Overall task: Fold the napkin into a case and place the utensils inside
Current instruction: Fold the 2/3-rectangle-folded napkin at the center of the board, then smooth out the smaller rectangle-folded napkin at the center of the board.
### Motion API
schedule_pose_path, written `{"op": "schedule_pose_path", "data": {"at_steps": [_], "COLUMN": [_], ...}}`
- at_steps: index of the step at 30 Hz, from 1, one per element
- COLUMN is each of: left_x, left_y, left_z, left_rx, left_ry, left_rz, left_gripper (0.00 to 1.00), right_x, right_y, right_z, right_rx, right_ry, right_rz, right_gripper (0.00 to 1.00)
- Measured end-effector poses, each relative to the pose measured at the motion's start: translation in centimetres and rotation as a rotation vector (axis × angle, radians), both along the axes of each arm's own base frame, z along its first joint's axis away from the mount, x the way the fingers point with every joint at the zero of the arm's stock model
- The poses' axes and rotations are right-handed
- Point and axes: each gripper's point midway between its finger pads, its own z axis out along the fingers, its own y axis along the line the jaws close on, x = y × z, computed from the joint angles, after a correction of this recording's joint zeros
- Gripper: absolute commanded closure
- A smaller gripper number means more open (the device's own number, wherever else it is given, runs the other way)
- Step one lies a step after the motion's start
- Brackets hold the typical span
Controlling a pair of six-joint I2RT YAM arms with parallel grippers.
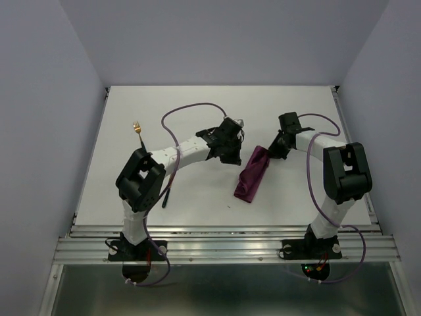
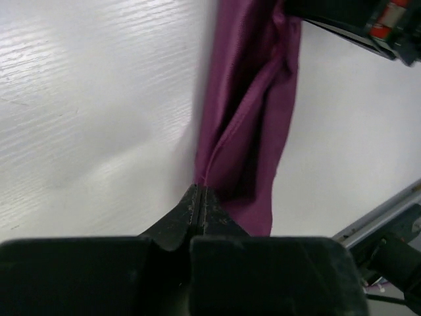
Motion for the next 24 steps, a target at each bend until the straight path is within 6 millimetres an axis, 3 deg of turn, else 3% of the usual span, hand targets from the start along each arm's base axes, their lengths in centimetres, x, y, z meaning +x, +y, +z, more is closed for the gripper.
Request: {"op": "schedule_pose_path", "data": {"at_steps": [3,9,14,24], "left_x": [0.7,0.1,-0.4,-4.1], "left_y": [0.9,1.0,-1.0,-4.2], "left_z": [-1.6,-3.7,-3.3,-2.2], "left_rx": [0.043,0.09,0.072,-0.007], "left_ry": [0.029,0.085,0.087,0.13], "left_rz": [0.047,0.051,-0.008,-0.159], "left_gripper": [1.0,1.0,1.0,1.0], "right_x": [0.0,0.0,0.0,-0.1], "right_y": [0.0,0.0,0.0,0.0], "right_z": [0.0,0.0,0.0,0.0], "right_rx": [0.0,-0.001,-0.001,-0.001], "right_ry": [0.001,0.001,0.002,0.002], "right_rz": [0.0,0.0,0.0,-0.001], "right_gripper": [0.99,0.99,0.99,0.99]}}
